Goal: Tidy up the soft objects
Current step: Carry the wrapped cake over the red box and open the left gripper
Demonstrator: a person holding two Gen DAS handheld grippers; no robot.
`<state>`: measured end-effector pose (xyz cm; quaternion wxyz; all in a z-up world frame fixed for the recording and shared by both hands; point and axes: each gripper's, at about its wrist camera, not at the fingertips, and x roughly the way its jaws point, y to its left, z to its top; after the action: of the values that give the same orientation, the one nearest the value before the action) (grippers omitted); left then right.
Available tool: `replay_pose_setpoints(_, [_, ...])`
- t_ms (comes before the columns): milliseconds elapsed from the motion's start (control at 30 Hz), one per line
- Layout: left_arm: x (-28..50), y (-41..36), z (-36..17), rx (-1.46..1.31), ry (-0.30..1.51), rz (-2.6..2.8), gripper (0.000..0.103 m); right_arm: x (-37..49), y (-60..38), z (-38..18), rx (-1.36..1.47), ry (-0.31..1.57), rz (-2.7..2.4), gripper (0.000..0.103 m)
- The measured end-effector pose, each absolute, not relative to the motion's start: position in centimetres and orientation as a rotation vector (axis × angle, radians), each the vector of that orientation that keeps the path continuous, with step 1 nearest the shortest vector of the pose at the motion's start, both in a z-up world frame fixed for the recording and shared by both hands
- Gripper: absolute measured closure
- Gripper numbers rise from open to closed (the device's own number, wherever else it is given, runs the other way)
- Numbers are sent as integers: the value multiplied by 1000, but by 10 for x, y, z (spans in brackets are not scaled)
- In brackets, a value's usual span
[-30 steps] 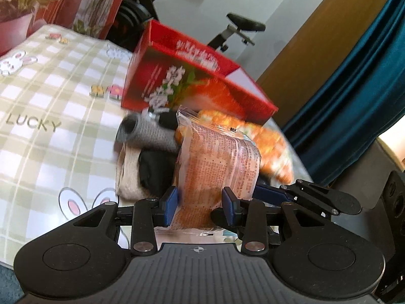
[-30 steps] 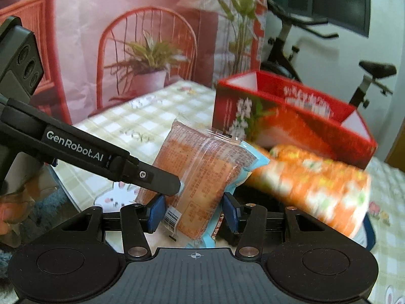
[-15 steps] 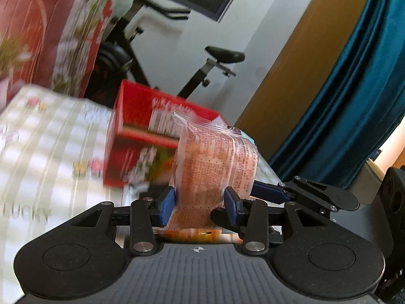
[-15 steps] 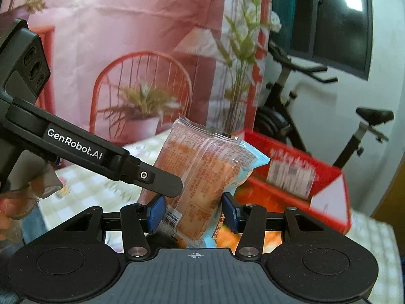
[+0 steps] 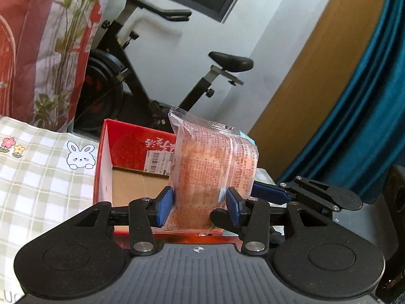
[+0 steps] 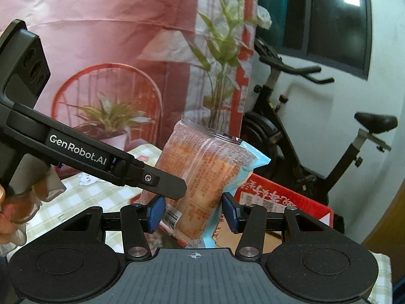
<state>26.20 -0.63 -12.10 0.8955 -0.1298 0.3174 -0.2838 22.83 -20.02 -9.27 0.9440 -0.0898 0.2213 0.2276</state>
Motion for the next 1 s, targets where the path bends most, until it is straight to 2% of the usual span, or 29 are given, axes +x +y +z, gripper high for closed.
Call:
replay_pose_setpoints(533, [321, -15, -162, -200, 823, -509, 55, 333, -211, -163, -39, 713, 528, 57])
replay_pose_setpoints(1000, [308, -9, -153, -80, 790, -480, 54, 342, -196, -173, -47, 795, 538, 56])
